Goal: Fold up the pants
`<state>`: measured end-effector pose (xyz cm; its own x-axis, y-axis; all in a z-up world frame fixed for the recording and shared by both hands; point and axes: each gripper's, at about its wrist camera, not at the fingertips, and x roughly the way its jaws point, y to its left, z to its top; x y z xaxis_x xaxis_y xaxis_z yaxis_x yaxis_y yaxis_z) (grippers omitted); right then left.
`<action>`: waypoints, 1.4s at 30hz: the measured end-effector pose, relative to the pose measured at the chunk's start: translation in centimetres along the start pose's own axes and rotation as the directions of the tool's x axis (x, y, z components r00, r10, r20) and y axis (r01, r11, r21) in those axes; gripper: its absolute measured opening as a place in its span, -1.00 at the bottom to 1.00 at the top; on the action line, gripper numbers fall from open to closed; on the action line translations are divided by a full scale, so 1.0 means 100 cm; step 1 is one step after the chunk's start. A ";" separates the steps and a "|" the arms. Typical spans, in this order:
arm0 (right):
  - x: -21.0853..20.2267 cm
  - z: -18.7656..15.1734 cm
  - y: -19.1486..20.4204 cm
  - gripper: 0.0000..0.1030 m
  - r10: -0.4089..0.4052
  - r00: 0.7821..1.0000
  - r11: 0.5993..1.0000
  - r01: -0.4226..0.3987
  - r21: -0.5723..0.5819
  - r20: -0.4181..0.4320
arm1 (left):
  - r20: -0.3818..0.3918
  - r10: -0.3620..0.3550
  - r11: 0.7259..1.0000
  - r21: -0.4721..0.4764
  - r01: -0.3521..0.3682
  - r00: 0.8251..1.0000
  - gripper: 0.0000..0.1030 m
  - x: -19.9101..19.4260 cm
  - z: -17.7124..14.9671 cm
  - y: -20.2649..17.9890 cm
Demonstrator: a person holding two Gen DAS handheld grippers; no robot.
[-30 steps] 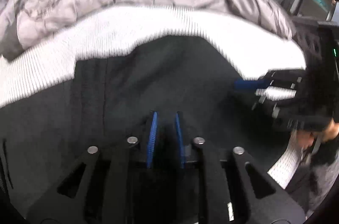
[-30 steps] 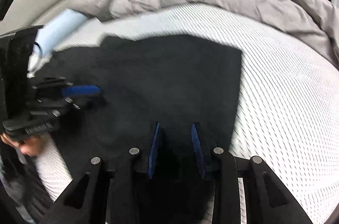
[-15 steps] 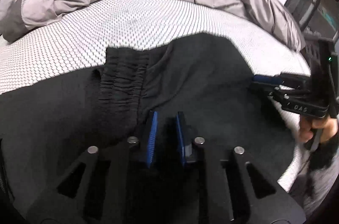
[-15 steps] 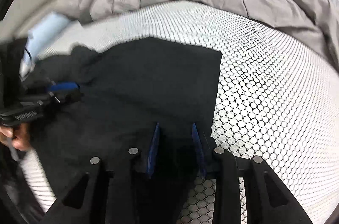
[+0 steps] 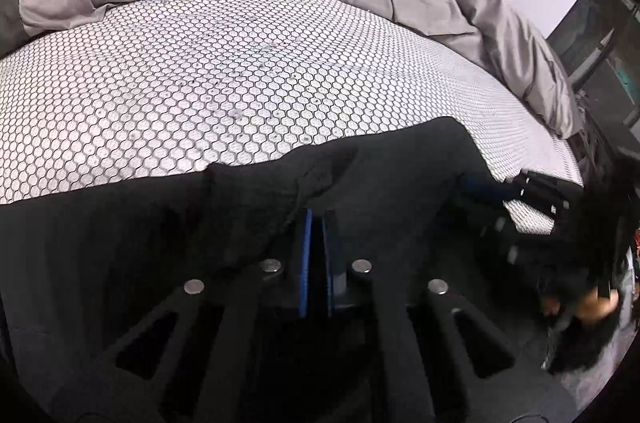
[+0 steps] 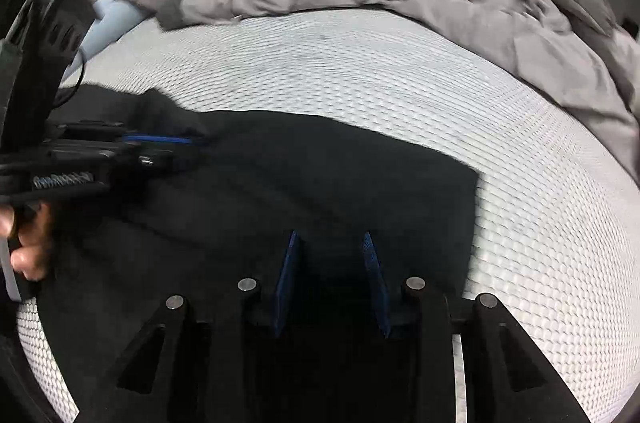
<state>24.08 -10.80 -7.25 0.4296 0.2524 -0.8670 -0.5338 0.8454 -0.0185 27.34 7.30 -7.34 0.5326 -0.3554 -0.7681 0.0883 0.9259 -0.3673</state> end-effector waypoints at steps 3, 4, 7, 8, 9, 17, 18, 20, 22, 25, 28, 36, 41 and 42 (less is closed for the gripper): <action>-0.012 -0.011 -0.019 -0.36 -0.076 0.997 0.997 0.076 0.024 -0.001 | 0.012 0.016 1.000 0.009 -0.016 1.000 -0.90 -0.012 -0.005 -0.001; -0.015 -0.012 -0.025 -0.35 -0.062 0.998 0.997 0.062 0.037 0.000 | 0.018 0.031 0.999 0.014 -0.032 0.999 -0.88 -0.018 -0.007 -0.003; -0.035 -0.019 -0.038 -0.29 0.001 1.000 0.996 -0.002 0.092 0.008 | 0.073 0.078 0.996 0.044 -0.081 0.994 -0.72 -0.048 -0.017 -0.017; -0.044 -0.022 -0.042 -0.29 0.027 0.999 0.993 -0.029 0.112 0.020 | 0.094 0.083 0.994 0.057 -0.089 0.992 -0.63 -0.062 -0.024 -0.024; -0.054 -0.027 -0.044 -0.25 0.055 0.998 0.990 -0.059 0.130 0.037 | 0.112 0.077 0.995 0.058 -0.084 0.991 -0.38 -0.070 -0.030 -0.031; -0.065 -0.070 -0.072 0.11 0.293 0.956 0.906 -0.285 0.313 0.021 | 0.103 -0.005 0.991 0.133 -0.009 0.995 0.09 -0.056 -0.088 -0.125; -0.066 -0.074 -0.070 0.11 0.297 0.955 0.910 -0.288 0.300 0.015 | 0.111 -0.010 0.989 0.150 -0.007 0.994 0.10 -0.050 -0.093 -0.136; -0.065 -0.080 -0.067 0.11 0.339 0.941 0.905 -0.326 0.272 -0.001 | 0.081 -0.032 0.981 0.193 0.016 0.996 0.11 -0.033 -0.104 -0.157; -0.062 -0.089 -0.060 0.17 0.407 0.913 0.887 -0.388 0.249 -0.028 | 0.039 -0.027 0.975 0.222 0.018 0.999 0.21 -0.022 -0.116 -0.172; -0.051 -0.095 -0.048 0.17 0.427 0.902 0.891 -0.408 0.199 -0.067 | 0.042 0.097 0.918 0.383 -0.106 0.994 0.27 -0.011 -0.139 -0.201; -0.033 -0.081 -0.049 0.09 0.461 0.886 0.869 -0.443 0.220 -0.038 | 0.037 0.117 0.893 0.433 -0.122 0.992 0.28 -0.009 -0.149 -0.209; 0.008 -0.020 -0.065 -0.67 0.264 0.961 0.883 -0.274 0.381 0.080 | 0.005 0.074 0.905 0.421 -0.069 0.997 0.28 -0.020 -0.161 -0.201; 0.003 -0.003 -0.054 -0.44 0.057 0.994 0.948 -0.084 0.307 0.094 | -0.001 0.058 0.899 0.435 -0.051 0.998 0.30 -0.031 -0.170 -0.200; 0.001 -0.002 -0.055 -0.29 0.046 0.995 0.951 -0.070 0.302 0.086 | -0.002 0.049 0.900 0.434 -0.043 0.999 0.30 -0.029 -0.163 -0.196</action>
<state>26.92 -15.48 -7.37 0.4657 0.3304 -0.8210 -0.3175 0.9283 0.1935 10.34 -11.90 -6.44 0.5348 -0.3100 -0.7860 0.4217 0.9041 -0.0696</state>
